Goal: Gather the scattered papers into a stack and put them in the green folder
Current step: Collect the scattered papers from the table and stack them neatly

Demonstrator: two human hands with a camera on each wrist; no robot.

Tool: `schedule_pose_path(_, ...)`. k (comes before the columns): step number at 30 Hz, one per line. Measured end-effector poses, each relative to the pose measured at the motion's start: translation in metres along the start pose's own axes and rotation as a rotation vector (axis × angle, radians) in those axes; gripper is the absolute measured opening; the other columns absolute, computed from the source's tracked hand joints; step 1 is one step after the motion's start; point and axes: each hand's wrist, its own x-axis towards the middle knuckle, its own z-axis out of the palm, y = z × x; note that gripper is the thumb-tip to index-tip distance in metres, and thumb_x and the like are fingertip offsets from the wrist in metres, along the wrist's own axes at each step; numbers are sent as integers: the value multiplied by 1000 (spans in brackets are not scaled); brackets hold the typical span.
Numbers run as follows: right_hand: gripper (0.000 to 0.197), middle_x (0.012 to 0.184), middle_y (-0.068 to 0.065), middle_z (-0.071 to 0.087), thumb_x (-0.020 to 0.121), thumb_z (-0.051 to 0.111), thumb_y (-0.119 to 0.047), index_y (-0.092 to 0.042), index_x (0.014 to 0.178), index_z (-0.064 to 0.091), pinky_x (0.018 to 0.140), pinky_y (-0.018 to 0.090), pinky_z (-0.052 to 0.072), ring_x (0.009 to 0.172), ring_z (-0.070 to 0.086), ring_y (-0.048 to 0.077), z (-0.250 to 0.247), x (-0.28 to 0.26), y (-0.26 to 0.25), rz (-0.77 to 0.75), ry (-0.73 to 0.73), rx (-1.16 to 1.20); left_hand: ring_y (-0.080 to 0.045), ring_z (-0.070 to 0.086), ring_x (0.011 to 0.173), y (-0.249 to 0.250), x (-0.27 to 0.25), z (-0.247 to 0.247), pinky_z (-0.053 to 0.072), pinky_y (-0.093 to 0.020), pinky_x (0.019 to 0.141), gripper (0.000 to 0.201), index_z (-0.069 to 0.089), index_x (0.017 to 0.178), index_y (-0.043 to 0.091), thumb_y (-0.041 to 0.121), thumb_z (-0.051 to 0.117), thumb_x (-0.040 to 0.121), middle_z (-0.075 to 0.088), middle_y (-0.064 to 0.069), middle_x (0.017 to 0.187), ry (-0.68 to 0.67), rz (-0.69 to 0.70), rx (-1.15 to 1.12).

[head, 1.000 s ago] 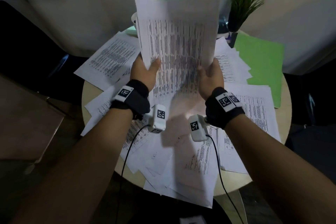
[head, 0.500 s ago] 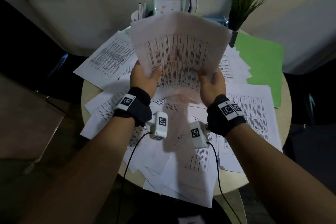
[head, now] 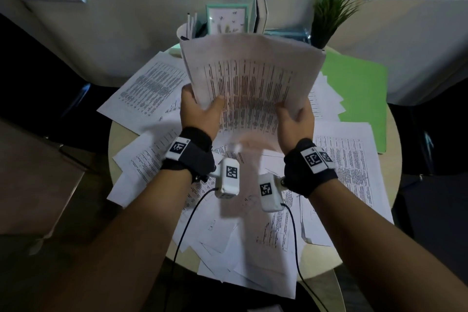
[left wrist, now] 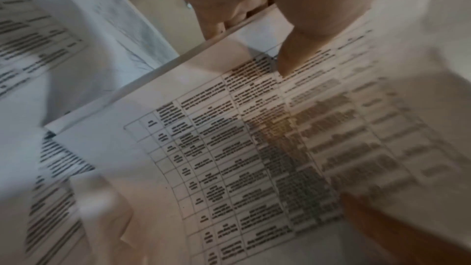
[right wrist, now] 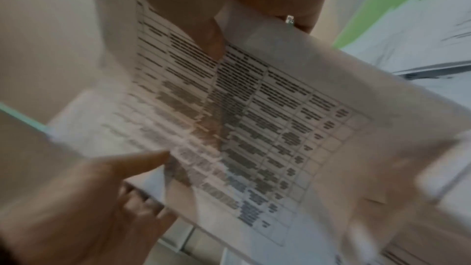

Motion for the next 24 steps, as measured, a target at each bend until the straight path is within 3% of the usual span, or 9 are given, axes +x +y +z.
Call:
schedule_pose_path(2,18,86,-4,62,87,59,-11,-22,100,54,72,26,48,78,56,11,4,2,-7,-20,-18,13,13,56,82,4,2,4,44,0,67,36,49,120,12,4,62,87,61,11,101,-10,12,5)
schedule_pose_path(4,15,81,-7,58,88,56,-9,-20,96,51,62,16,43,71,52,5,9,7,-19,-61,-29,16,10,56,87,16,5,10,41,3,69,37,48,124,13,2,57,89,59,10,107,-9,38,-3)
schedule_pose_path(7,14,75,-11,53,89,54,-9,-22,90,47,54,12,38,63,47,-1,14,10,-34,-121,-15,21,10,54,89,27,8,17,41,4,69,43,43,127,16,3,56,88,57,10,112,-3,84,-25)
schedule_pose_path(11,14,77,-12,56,88,57,-13,-20,94,48,60,15,43,66,51,0,10,9,-23,-66,-4,18,11,55,83,20,5,14,42,0,64,44,43,127,15,4,58,87,58,16,102,-9,27,12)
schedule_pose_path(14,20,80,-16,55,88,58,-11,-24,99,46,70,25,46,70,51,-2,4,3,-3,33,-10,-9,-7,58,90,2,-1,10,43,-13,72,43,40,126,12,2,56,87,58,8,106,-62,-51,105)
schedule_pose_path(16,20,80,-13,53,90,55,-8,-21,100,44,65,22,45,69,50,-1,2,2,0,61,-20,5,-12,56,92,-3,-3,9,43,-11,68,43,37,127,11,-1,53,88,56,5,107,-85,-64,129)
schedule_pose_path(18,17,80,-10,52,90,53,-7,-17,100,43,60,17,42,69,49,1,4,4,-5,43,-29,21,-8,56,87,0,-2,12,43,-8,62,43,35,126,11,-3,50,88,55,7,104,-88,-57,119)
schedule_pose_path(21,14,80,-8,48,90,52,-6,-15,96,42,59,14,40,69,46,3,11,7,-17,-30,-41,30,0,56,86,8,0,20,44,-3,63,46,37,126,12,-7,48,86,55,9,103,-76,-7,71)
schedule_pose_path(24,15,79,-9,48,90,52,-5,-15,95,42,59,11,39,67,45,-1,14,6,-19,-80,-27,50,-6,58,89,8,0,23,44,-5,68,45,40,122,17,-6,48,84,56,13,101,-57,15,50)
